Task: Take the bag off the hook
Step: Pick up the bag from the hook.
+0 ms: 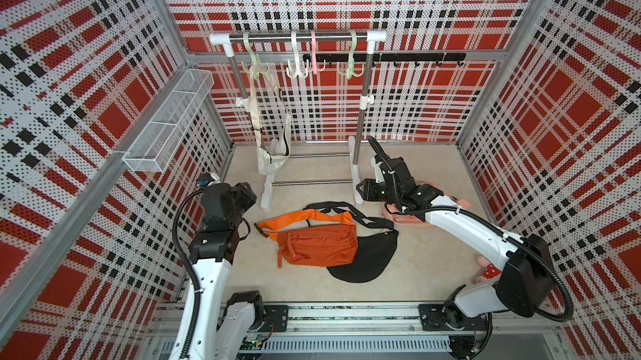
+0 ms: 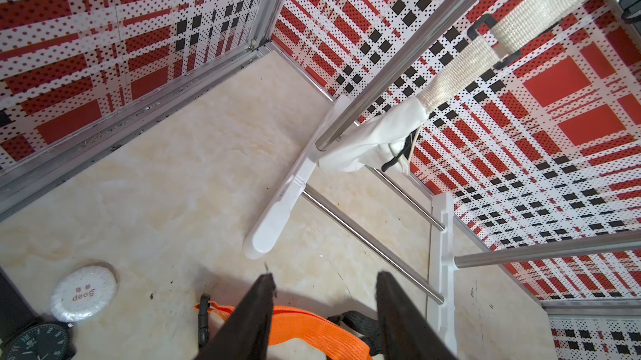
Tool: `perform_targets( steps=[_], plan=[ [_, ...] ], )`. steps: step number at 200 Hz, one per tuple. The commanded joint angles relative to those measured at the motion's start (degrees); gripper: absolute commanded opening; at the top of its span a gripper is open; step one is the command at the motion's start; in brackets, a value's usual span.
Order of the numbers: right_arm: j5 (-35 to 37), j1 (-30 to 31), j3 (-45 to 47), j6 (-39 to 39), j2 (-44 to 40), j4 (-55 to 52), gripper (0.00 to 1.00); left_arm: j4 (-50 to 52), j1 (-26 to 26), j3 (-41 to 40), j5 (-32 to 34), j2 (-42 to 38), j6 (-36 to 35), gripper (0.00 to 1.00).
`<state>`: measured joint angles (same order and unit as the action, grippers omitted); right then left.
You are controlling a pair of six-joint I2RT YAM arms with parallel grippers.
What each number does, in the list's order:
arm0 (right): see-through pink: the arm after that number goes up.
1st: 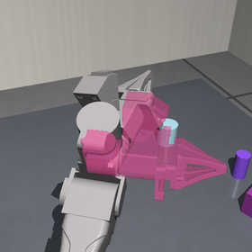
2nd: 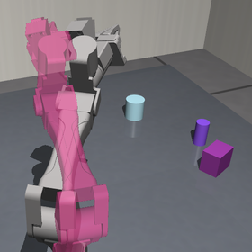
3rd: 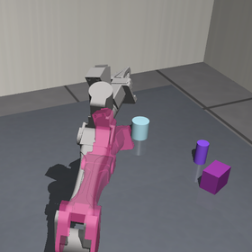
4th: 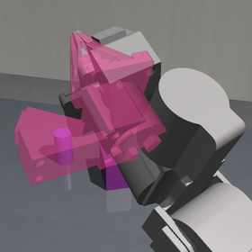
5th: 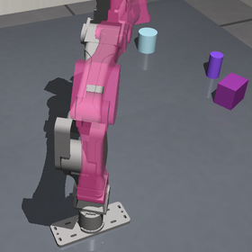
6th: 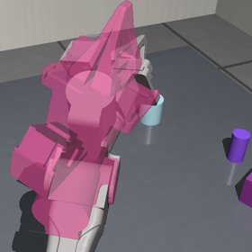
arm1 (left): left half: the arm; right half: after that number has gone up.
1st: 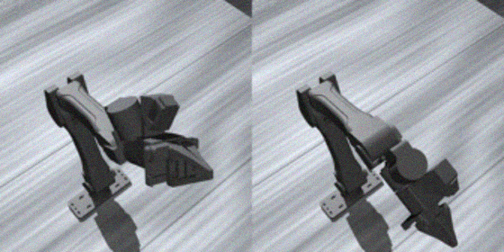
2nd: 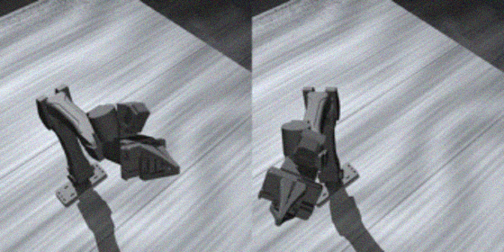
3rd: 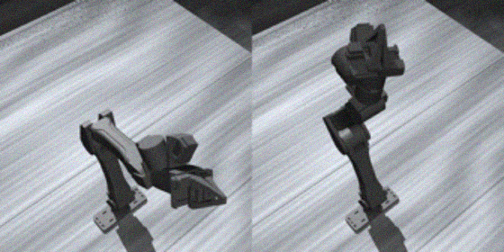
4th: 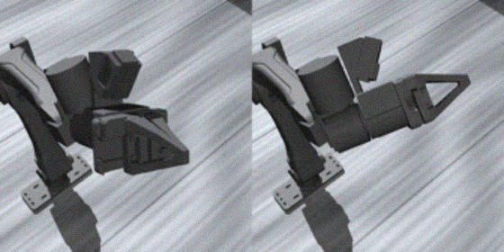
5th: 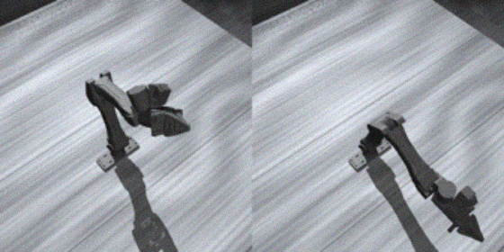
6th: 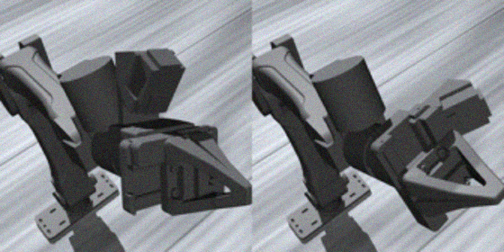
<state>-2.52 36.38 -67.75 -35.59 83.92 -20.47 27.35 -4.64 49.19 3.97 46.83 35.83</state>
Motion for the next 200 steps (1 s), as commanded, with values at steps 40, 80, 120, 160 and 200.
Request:
perform_targets(
  steps=[40,80,120,160,200],
  plan=[
    [0.45,0.45,-5.64,3.51,3.26,6.25,0.43,-4.15,2.46,1.53,6.39,2.38,-7.35,0.52],
    [-3.65,0.45,-11.43,7.04,10.70,13.03,0.44,-7.95,4.29,3.95,11.42,6.15,-13.07,0.53],
    [-9.05,0.45,-19.70,7.01,20.11,18.07,0.44,-13.92,7.02,5.36,14.50,10.65,-17.43,0.55],
    [-11.54,0.53,-26.20,5.15,26.18,23.46,0.45,-19.71,3.20,3.17,15.72,12.05,-15.06,0.53],
    [-11.46,0.80,-29.66,4.30,29.52,28.18,0.45,-32.06,-2.19,-0.17,18.08,13.97,-9.98,0.50]
  ],
)
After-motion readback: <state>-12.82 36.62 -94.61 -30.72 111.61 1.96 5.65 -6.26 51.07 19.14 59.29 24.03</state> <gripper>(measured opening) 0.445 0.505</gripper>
